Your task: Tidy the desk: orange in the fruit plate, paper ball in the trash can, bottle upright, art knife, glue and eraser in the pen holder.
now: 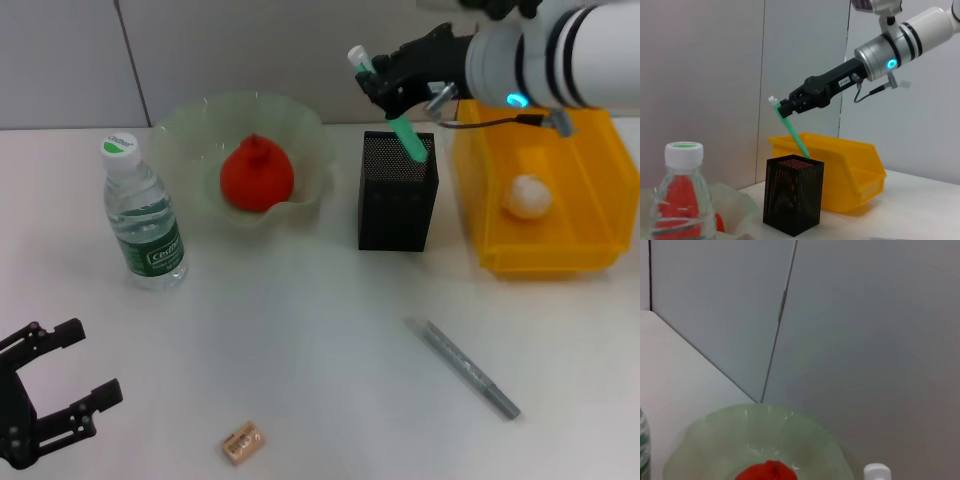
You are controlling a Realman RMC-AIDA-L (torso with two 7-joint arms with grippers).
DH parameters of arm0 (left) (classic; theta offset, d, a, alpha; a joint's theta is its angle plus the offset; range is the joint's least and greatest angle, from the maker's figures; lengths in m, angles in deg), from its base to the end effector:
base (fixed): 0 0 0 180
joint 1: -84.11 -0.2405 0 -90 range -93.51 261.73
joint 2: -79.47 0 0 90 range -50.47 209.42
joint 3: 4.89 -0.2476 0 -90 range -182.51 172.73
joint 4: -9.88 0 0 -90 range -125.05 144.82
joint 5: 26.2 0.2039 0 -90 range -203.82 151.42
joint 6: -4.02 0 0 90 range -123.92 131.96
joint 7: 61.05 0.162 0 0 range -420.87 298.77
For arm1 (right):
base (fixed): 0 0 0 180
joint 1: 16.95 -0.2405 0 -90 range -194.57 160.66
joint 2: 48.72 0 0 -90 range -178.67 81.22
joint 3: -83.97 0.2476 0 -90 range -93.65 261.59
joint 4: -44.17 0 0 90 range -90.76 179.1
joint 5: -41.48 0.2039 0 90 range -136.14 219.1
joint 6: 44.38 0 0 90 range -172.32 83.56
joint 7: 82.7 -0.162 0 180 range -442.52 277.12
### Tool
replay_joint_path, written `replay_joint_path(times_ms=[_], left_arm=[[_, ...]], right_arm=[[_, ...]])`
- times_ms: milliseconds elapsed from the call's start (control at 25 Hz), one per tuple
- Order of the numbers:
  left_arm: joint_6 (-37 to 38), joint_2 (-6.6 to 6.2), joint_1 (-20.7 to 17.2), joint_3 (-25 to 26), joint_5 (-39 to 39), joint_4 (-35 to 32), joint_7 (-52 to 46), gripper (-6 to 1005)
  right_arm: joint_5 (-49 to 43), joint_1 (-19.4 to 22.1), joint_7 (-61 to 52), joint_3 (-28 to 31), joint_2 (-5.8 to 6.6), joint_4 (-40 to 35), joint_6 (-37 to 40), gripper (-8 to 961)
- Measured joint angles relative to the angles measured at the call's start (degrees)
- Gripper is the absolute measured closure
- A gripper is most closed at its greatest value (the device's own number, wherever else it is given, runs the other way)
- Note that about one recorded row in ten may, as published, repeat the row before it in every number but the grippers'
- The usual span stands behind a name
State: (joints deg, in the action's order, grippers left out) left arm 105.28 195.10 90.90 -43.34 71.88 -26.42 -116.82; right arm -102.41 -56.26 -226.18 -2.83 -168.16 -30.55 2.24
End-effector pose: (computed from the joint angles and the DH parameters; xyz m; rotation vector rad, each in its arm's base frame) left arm -0.3233 0.2152 0.0387 -2.4383 -0.4431 -0.8456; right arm 0.0853 0.4348 -0.0139 -2.3415 0.3766 0.1324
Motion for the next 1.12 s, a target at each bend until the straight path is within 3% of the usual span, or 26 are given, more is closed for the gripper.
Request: replay_joint_path(times_ms=[360,1120], left_arm=[[-0.2,0.04,0.0,0.3,0.0,0.0,0.0,186],[-0.2,0.03,0.2,0.9,0.1,0.6,0.1,186]], right_arm=[[1.8,2.6,0.3,-6.9,-0.10,4.6,-12.4,698],[8.2,7.4,0.1,-8.5,-0.18,8.0,-17.2,660]])
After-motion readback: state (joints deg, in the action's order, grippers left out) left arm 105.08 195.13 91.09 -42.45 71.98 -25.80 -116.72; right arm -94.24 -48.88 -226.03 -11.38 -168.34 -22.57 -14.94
